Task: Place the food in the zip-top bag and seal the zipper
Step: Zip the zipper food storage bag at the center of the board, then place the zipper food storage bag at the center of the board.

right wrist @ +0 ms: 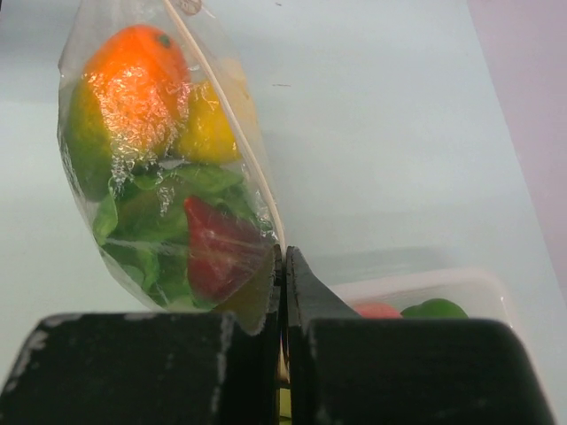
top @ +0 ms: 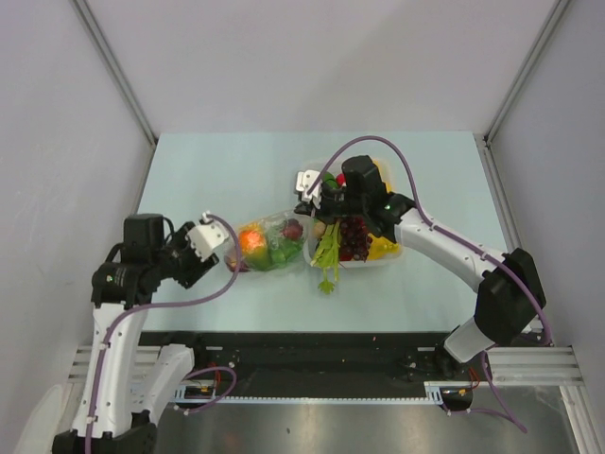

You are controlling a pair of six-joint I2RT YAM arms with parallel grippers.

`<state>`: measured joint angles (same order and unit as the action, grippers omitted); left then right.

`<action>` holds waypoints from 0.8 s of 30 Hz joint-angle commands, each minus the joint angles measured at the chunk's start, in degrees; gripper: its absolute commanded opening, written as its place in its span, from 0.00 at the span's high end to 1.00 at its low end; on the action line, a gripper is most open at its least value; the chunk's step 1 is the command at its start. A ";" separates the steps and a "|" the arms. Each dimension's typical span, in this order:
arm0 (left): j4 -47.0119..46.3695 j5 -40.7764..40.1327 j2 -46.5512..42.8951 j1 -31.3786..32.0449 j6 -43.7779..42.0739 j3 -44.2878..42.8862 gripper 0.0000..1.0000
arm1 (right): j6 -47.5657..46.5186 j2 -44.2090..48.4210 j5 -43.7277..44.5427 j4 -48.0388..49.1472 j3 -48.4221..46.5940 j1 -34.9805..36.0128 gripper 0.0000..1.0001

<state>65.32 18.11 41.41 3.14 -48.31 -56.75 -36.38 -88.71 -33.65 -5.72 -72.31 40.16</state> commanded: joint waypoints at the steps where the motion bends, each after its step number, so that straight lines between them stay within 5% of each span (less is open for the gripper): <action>1: -0.11 7.79 5.34 -0.41 5.06 -11.96 0.36 | 1.31 0.02 0.25 3.08 -0.37 0.27 1.00; 8: -2.56 16.25 12.28 0.02 4.99 -19.71 0.29 | 3.07 0.03 0.25 4.48 -0.37 1.41 1.00; 24: -13.28 17.75 22.13 8.81 8.76 -12.86 0.32 | 3.42 1.61 0.25 5.19 -0.37 3.25 1.00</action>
<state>57.84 33.89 61.73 11.49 -41.71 -70.89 -33.82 -88.73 -33.39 -3.70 -72.31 42.85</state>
